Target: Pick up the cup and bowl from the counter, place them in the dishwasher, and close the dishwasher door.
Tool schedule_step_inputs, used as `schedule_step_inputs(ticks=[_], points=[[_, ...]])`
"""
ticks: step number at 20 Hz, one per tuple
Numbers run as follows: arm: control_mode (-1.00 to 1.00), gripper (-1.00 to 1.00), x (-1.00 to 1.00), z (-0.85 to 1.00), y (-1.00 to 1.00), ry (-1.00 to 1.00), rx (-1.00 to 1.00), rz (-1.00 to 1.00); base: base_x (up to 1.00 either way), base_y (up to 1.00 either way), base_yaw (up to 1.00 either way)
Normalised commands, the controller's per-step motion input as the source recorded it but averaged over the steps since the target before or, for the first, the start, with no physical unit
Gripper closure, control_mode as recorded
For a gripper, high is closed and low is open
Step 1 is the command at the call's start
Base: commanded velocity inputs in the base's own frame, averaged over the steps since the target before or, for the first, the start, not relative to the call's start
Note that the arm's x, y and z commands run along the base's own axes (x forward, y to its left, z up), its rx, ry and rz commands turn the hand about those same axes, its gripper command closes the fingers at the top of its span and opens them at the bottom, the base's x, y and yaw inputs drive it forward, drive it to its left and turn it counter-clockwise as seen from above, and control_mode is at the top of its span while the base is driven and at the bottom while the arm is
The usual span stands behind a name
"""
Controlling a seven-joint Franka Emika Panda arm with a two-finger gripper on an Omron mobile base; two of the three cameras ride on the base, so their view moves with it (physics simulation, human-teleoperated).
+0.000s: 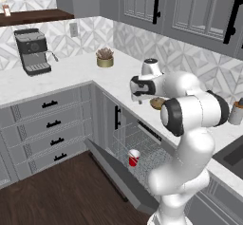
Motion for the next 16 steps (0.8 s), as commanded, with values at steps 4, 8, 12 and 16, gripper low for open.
schedule_step_inputs(ticks=[4,8,12,16], points=[[-1.0,-1.0,0.51,-0.34,-0.54,0.08,0.0,0.1,0.0,0.0,0.0],[-1.0,-1.0,0.49,-0.35,-0.3,0.02,0.0,0.06,0.0,0.0,0.0],[-1.0,-1.0,0.48,-0.24,-0.32,0.0,0.0,0.05,0.0,0.0,0.0],[-1.0,-1.0,0.29,-0.24,-0.29,0.04,0.0,0.01,0.0,0.0,0.0]])
